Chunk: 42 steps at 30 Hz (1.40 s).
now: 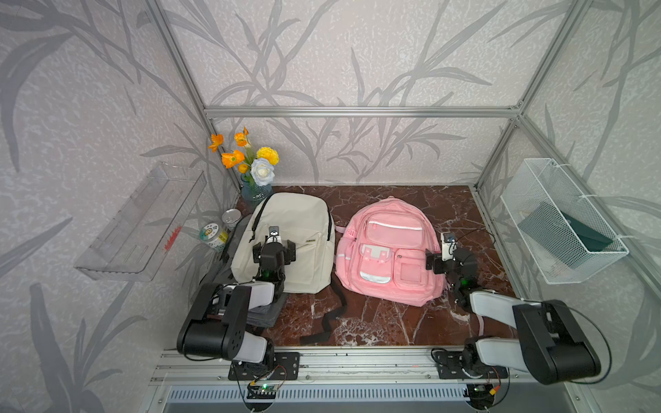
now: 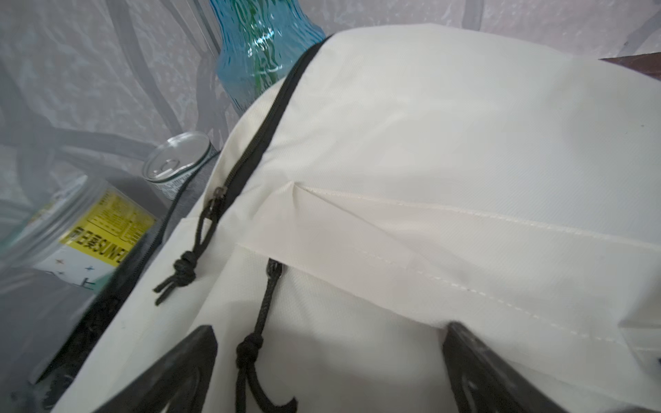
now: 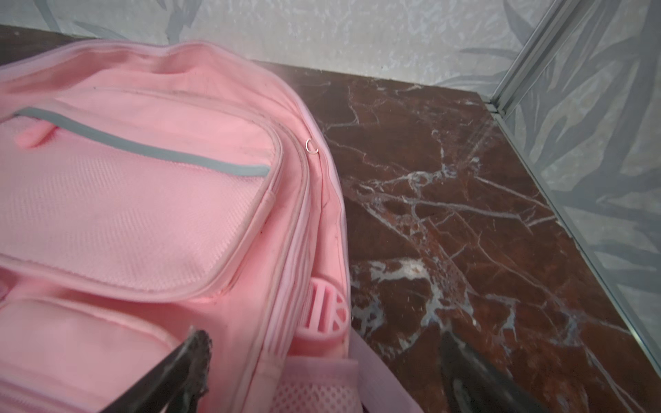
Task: Zip up the backpack
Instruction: Reset both arms
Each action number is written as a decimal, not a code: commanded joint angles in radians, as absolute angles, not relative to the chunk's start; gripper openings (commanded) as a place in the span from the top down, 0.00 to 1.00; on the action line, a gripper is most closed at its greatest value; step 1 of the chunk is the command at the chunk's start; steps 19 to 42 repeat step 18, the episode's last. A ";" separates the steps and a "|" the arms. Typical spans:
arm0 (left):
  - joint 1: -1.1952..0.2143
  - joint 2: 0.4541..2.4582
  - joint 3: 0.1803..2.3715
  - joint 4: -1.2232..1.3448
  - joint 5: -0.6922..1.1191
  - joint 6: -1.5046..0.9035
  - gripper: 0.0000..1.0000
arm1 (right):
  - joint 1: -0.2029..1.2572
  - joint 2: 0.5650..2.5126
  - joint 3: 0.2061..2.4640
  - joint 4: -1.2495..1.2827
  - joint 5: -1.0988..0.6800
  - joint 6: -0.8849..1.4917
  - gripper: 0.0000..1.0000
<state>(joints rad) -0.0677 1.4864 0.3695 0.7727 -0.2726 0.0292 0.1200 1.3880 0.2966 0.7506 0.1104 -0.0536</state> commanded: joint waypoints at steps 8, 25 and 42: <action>-0.012 1.538 0.389 0.871 -0.196 -0.029 0.00 | 0.132 1.572 0.368 0.965 0.164 -0.068 0.01; -0.005 1.525 0.405 0.815 -0.196 -0.044 0.00 | 0.135 1.534 0.400 0.839 0.158 -0.067 0.01; -0.005 1.525 0.405 0.815 -0.196 -0.044 0.00 | 0.135 1.534 0.400 0.839 0.158 -0.067 0.01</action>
